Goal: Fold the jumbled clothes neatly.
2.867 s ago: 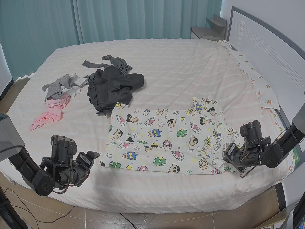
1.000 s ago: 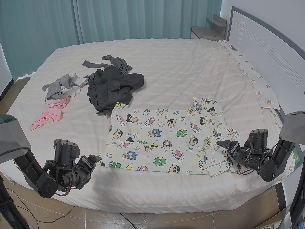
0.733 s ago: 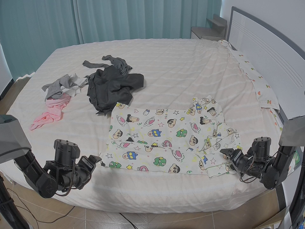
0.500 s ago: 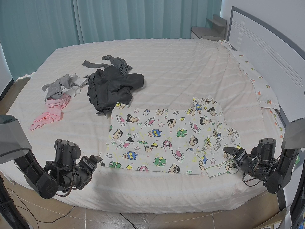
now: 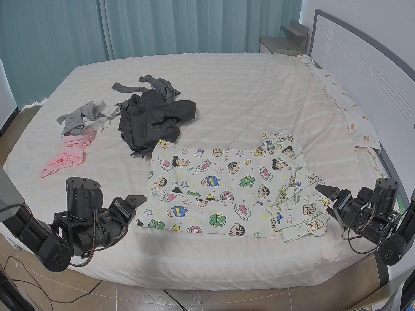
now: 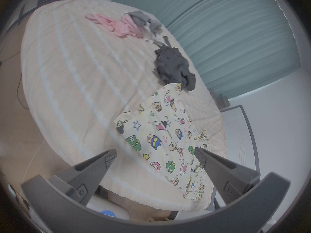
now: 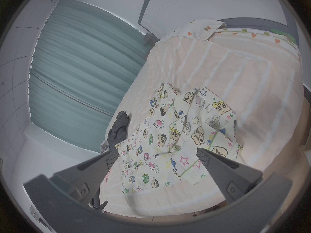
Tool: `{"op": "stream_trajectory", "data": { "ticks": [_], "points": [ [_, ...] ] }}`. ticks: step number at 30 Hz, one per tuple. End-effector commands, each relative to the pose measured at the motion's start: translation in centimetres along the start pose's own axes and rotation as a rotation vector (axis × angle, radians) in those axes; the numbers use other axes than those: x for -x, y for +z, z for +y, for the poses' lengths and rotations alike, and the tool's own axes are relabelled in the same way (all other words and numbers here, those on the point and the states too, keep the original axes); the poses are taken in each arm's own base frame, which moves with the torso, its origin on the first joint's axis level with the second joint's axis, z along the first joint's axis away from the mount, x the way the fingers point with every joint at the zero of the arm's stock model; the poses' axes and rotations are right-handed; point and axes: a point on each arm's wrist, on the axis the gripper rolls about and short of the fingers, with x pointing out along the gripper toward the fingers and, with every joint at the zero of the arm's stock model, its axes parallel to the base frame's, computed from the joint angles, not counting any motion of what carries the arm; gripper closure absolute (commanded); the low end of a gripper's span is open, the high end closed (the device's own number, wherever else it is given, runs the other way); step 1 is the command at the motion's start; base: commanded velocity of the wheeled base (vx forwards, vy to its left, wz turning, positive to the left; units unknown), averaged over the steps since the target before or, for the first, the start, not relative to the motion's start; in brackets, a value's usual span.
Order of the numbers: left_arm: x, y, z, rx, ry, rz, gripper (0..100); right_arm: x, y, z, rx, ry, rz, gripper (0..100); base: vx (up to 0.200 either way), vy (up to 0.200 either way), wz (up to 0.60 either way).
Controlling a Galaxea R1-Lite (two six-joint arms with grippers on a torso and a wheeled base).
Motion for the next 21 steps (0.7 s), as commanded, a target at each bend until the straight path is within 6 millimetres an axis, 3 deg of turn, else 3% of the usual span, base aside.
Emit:
{"op": "stream_trajectory", "data": {
  "ticks": [1,12,19,21],
  "points": [
    [0.8,-0.6,-1.1,-0.093,-0.051,0.016,0,0.7,0.4,0.7,0.007,0.033,-0.02,0,0.2,0.0,0.0],
    [0.4,-1.1,-2.3,-0.155,-0.086,0.02,0,0.6,0.2,0.6,0.019,0.026,-0.012,0,0.2,0.0,0.0],
    [-1.3,-0.3,-1.9,-0.288,-0.043,-0.014,0,0.6,0.0,0.5,0.027,0.018,-0.004,0,0.2,0.0,0.0],
    [-2.1,0.3,-1.9,-0.337,-0.026,-0.039,0,0.6,-0.1,0.4,0.033,0.014,0.0,0,0.0,0.0,0.0]
  ]
}}
